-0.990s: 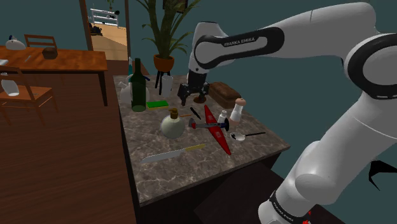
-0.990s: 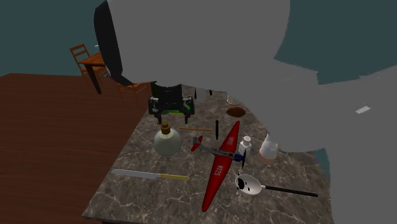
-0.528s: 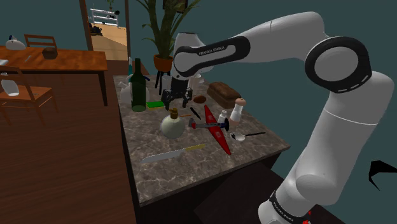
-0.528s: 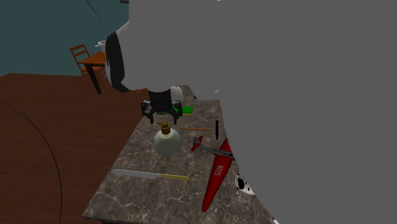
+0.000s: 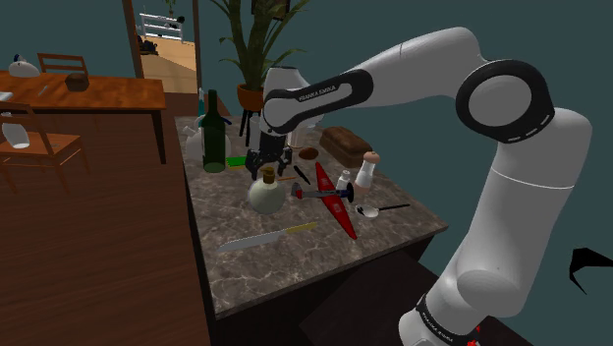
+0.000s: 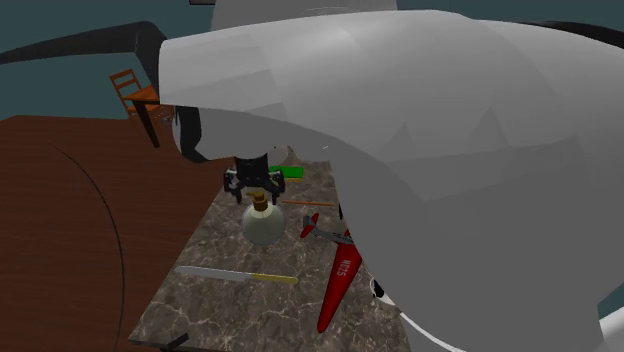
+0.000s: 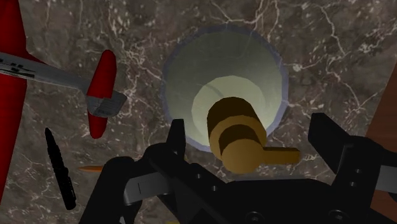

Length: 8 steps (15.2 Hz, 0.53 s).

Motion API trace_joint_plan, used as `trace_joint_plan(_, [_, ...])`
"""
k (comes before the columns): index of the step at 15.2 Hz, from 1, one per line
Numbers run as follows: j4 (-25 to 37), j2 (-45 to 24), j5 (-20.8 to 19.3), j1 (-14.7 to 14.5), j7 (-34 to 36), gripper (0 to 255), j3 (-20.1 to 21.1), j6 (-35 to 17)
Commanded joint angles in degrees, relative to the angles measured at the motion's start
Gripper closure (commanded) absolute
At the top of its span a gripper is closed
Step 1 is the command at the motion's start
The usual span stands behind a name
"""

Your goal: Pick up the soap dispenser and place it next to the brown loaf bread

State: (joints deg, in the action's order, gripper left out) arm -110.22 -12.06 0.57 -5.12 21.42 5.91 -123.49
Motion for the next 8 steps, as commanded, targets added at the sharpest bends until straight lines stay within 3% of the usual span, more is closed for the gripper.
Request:
trace_joint_plan(1, [-0.5,-0.1,0.0,0.1,-0.1,0,0.0,-0.6])
trace_joint_plan(7, [-0.5,-0.1,0.0,0.1,-0.1,0,0.0,-0.6])
trace_joint_plan(8, [-0.5,-0.1,0.0,0.1,-0.1,255,0.0,-0.6])
